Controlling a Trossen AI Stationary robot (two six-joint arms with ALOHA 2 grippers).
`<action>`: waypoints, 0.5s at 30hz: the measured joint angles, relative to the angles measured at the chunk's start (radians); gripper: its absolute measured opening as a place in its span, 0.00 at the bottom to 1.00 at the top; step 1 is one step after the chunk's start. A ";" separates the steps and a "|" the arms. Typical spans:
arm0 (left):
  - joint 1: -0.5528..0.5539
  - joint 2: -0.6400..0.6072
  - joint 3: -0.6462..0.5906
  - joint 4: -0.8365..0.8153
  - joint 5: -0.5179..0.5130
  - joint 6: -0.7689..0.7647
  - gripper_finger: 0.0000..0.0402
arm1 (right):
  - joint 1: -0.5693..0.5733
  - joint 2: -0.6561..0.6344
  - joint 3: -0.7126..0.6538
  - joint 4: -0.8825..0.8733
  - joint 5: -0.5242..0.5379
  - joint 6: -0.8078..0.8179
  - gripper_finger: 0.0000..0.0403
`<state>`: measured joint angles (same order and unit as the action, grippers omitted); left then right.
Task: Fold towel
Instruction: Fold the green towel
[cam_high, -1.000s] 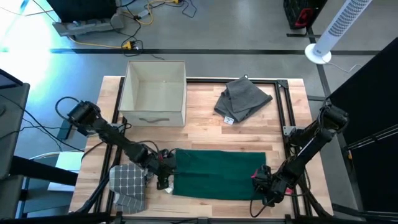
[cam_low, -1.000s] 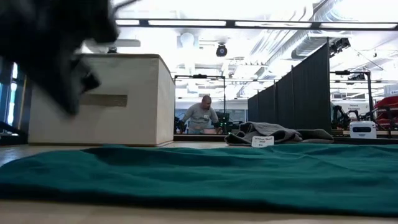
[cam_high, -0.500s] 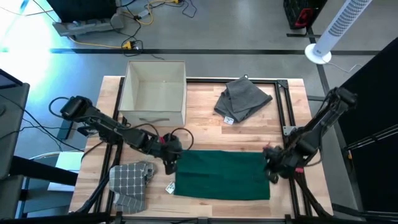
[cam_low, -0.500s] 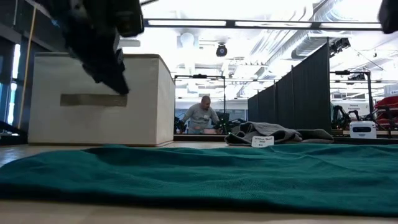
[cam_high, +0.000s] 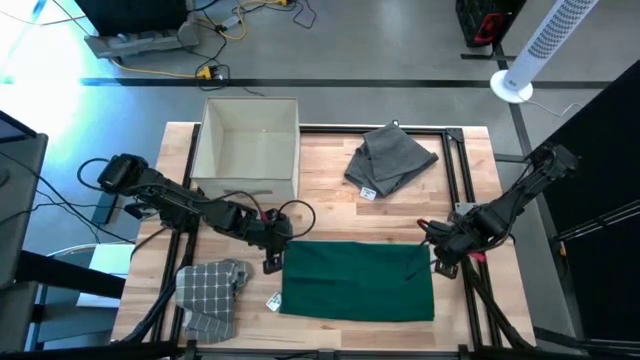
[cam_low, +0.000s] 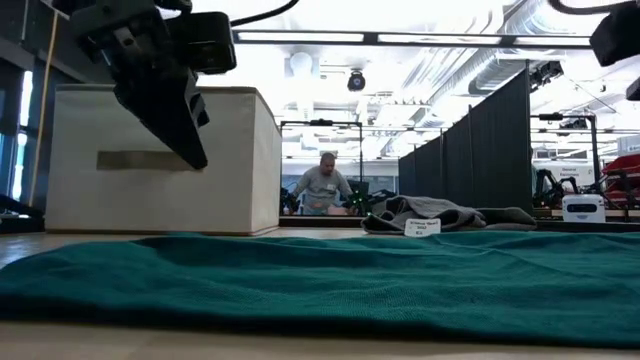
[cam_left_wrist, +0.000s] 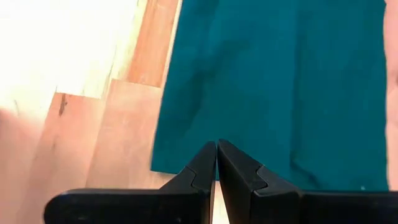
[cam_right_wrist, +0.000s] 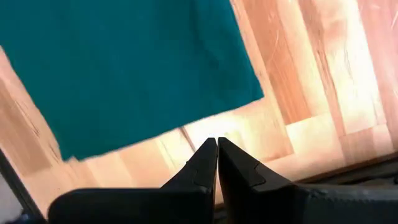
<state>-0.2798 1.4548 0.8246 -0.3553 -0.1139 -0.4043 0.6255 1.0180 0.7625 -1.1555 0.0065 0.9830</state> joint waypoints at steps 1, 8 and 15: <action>0.007 0.000 0.000 -0.003 -0.002 0.017 0.02 | -0.015 0.000 0.000 0.002 -0.008 -0.034 0.00; 0.053 0.000 0.000 -0.015 0.031 -0.011 0.05 | -0.124 0.000 0.000 0.011 -0.072 -0.088 0.12; 0.020 0.000 0.000 -0.017 0.021 -0.179 0.05 | -0.135 0.008 0.000 0.046 -0.143 0.470 0.20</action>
<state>-0.2599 1.4548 0.8246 -0.3726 -0.0931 -0.5835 0.4902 1.0258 0.7624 -1.1097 -0.1369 1.4525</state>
